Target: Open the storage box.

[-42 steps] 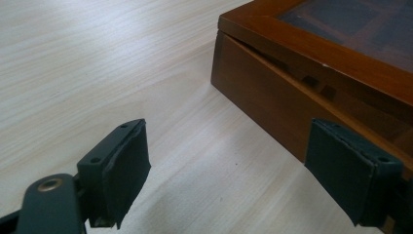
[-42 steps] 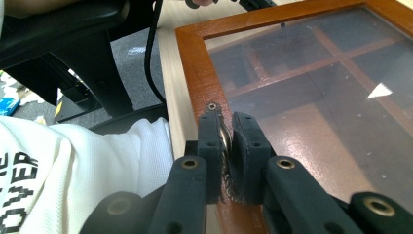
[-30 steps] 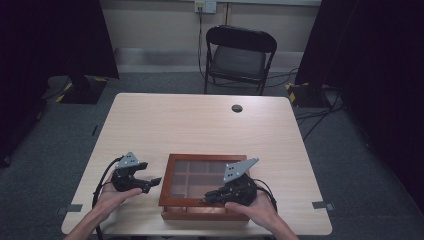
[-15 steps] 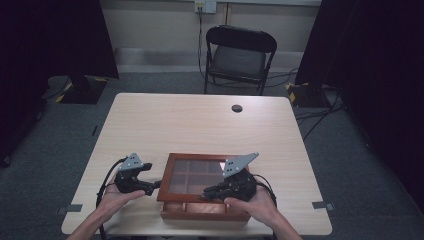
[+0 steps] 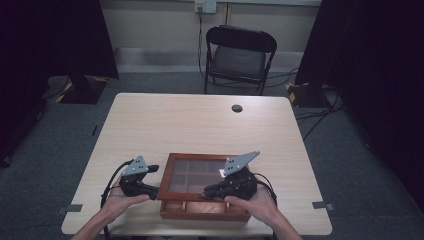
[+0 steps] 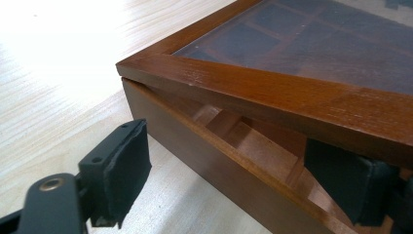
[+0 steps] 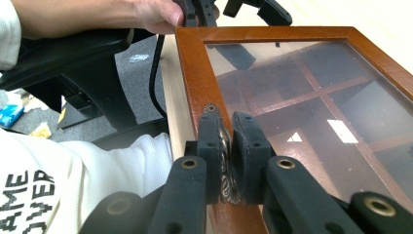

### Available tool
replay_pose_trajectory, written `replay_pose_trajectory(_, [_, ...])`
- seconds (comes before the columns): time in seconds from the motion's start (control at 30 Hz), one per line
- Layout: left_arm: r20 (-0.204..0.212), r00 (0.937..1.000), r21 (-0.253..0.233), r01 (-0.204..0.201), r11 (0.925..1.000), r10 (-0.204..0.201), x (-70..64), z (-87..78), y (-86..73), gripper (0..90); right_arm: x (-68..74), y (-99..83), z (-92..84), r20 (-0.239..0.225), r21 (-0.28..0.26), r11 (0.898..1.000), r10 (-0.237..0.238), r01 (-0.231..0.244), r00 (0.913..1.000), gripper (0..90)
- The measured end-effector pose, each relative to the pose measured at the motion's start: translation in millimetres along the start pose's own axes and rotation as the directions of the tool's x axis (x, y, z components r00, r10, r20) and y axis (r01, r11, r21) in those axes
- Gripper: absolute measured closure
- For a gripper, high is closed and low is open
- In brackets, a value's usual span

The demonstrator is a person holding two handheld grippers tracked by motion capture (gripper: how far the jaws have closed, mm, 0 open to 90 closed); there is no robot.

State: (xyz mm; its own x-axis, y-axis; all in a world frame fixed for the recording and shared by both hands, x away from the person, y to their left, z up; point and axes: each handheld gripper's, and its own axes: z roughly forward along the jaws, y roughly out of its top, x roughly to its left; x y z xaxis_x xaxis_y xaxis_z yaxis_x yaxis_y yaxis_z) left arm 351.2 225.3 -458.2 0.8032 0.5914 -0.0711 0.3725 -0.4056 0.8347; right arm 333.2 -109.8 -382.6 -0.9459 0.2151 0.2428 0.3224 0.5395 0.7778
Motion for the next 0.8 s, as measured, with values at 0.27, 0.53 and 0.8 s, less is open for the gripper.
replay_pose_trajectory(0.27, [-0.009,0.9999,-0.025,-0.005,0.9997,0.005,-1.0,-0.7,1.3,17.4,-0.2,0.2,-2.7,0.021,-0.021,1.0,0.02,-0.02,0.9996,69.1])
replay_pose_trajectory(0.53, [-0.021,0.9997,-0.046,-0.011,0.9989,0.01,-1.1,-3.8,5.8,18.6,-3.5,-3.2,-20.4,0.08,-0.085,0.995,0.058,-0.051,0.9951,44.7])
replay_pose_trajectory(0.8, [0.007,1.0,-0.1,-0.004,0.995,0.005,-4.2,-8.1,16.2,19.9,-7.8,-19.7,-47.4,0.144,-0.146,0.985,0.115,-0.094,0.9828,34.7])
